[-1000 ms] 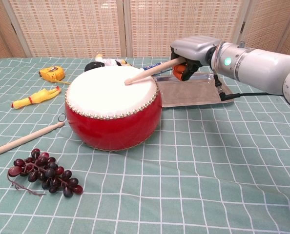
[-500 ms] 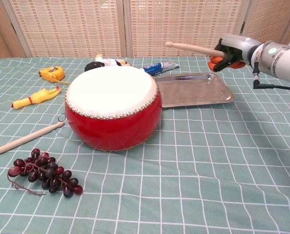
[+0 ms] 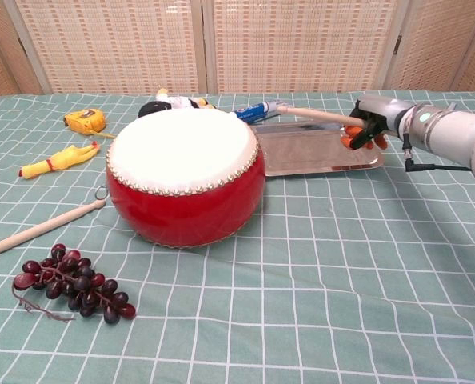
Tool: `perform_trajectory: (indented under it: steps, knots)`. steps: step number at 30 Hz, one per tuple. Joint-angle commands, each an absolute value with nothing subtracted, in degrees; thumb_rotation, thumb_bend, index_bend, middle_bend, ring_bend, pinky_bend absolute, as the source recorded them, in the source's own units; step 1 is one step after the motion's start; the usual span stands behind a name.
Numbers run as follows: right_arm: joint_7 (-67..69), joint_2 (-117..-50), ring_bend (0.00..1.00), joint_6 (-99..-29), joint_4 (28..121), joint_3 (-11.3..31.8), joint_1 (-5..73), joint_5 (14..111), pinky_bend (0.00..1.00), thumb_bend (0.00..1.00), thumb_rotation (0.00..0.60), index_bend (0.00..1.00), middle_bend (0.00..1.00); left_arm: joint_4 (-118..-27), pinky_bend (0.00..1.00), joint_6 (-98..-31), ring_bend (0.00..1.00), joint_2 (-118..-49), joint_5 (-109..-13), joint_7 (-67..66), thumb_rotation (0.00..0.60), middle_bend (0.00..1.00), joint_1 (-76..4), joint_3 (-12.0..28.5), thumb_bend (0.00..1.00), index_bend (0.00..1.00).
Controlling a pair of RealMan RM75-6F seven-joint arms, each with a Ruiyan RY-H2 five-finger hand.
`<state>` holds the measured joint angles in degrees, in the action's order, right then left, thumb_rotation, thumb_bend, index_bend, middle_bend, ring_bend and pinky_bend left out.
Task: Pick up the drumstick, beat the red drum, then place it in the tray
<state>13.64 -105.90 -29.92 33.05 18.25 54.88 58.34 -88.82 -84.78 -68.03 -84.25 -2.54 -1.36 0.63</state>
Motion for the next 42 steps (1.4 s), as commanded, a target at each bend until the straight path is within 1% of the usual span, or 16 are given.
perform_trajectory:
  steps: [1, 3, 5, 9, 12, 15, 20, 22, 28, 32, 36, 39, 42]
  knots:
    - [16.48, -108.95, 0.51, -27.68, 28.53, 19.12, 57.14, 59.93, 0.56, 0.44, 0.600, 0.72, 0.61, -88.72, 0.01, -84.49, 0.00, -67.99, -83.95, -2.58, 0.600, 0.01, -1.34, 0.57, 0.36, 0.07]
    - [17.70, -109.91, 0.43, -27.01, 26.76, 19.65, 57.87, 60.26, 0.50, 0.42, 0.600, 0.63, 0.53, -88.67, 0.01, -84.39, 0.00, -67.97, -83.83, -2.57, 0.600, 0.01, -1.34, 0.57, 0.36, 0.07]
    - [18.68, -110.33, 0.38, -26.21, 25.77, 19.89, 58.32, 60.66, 0.46, 0.41, 0.600, 0.59, 0.49, -88.63, 0.01, -84.40, 0.00, -67.99, -83.78, -2.50, 0.600, 0.01, -1.31, 0.58, 0.36, 0.07]
    - [20.35, -110.33, 0.30, -25.29, 24.97, 19.67, 58.65, 62.31, 0.38, 0.40, 0.600, 0.45, 0.42, -88.38, 0.01, -84.16, 0.00, -68.13, -83.58, -2.41, 0.600, 0.01, -1.33, 0.54, 0.36, 0.07]
    - [21.33, -109.78, 0.23, -25.09, 25.22, 19.49, 58.56, 63.39, 0.32, 0.39, 0.600, 0.38, 0.37, -88.23, 0.01, -84.15, 0.00, -68.29, -83.68, -2.34, 0.600, 0.01, -1.38, 0.54, 0.36, 0.07]
    - [22.02, -109.10, 0.19, -25.67, 25.72, 19.38, 58.38, 64.39, 0.28, 0.35, 0.600, 0.31, 0.33, -88.15, 0.01, -84.34, 0.00, -68.33, -83.86, -2.27, 0.600, 0.01, -1.41, 0.60, 0.36, 0.07]
    - [21.94, -107.98, 0.12, -26.33, 26.25, 19.04, 58.33, 65.69, 0.20, 0.24, 0.600, 0.22, 0.26, -88.11, 0.01, -84.40, 0.00, -68.37, -83.93, -2.15, 0.600, 0.01, -1.39, 0.57, 0.36, 0.07]
    - [21.78, -107.65, 0.10, -26.40, 26.37, 19.00, 58.38, 65.97, 0.18, 0.21, 0.600, 0.20, 0.25, -88.10, 0.01, -84.39, 0.00, -68.38, -83.91, -2.12, 0.600, 0.01, -1.37, 0.55, 0.36, 0.07]
    - [21.36, -105.93, 0.09, -27.82, 28.41, 18.96, 57.90, 66.78, 0.16, 0.19, 0.600, 0.18, 0.23, -88.04, 0.01, -84.54, 0.00, -68.28, -83.84, -1.81, 0.600, 0.01, -1.28, 0.60, 0.36, 0.07]
    - [20.76, -102.07, 0.09, -34.69, 34.70, 18.41, 54.84, 68.65, 0.16, 0.19, 0.600, 0.21, 0.23, -87.82, 0.01, -84.74, 0.00, -68.26, -84.08, -1.36, 0.600, 0.01, -1.34, 0.72, 0.36, 0.07]
    - [16.07, -95.00, 0.12, -44.31, 45.87, 16.19, 48.92, 71.27, 0.18, 0.19, 0.600, 0.25, 0.23, -87.56, 0.01, -84.96, 0.00, -68.21, -84.27, -0.86, 0.600, 0.01, -1.49, 0.98, 0.36, 0.07]
    - [9.63, -86.37, 0.12, -50.57, 59.52, 14.22, 42.82, 71.54, 0.18, 0.19, 0.600, 0.25, 0.23, -87.57, 0.01, -85.07, 0.00, -68.14, -84.45, -0.63, 0.600, 0.01, -1.77, 1.29, 0.36, 0.07]
    - [4.01, -78.11, 0.11, -55.17, 72.36, 12.23, 37.22, 70.69, 0.18, 0.19, 0.600, 0.22, 0.23, -87.83, 0.01, -85.03, 0.00, -68.07, -84.58, -0.77, 0.600, 0.01, -2.20, 1.67, 0.36, 0.07]
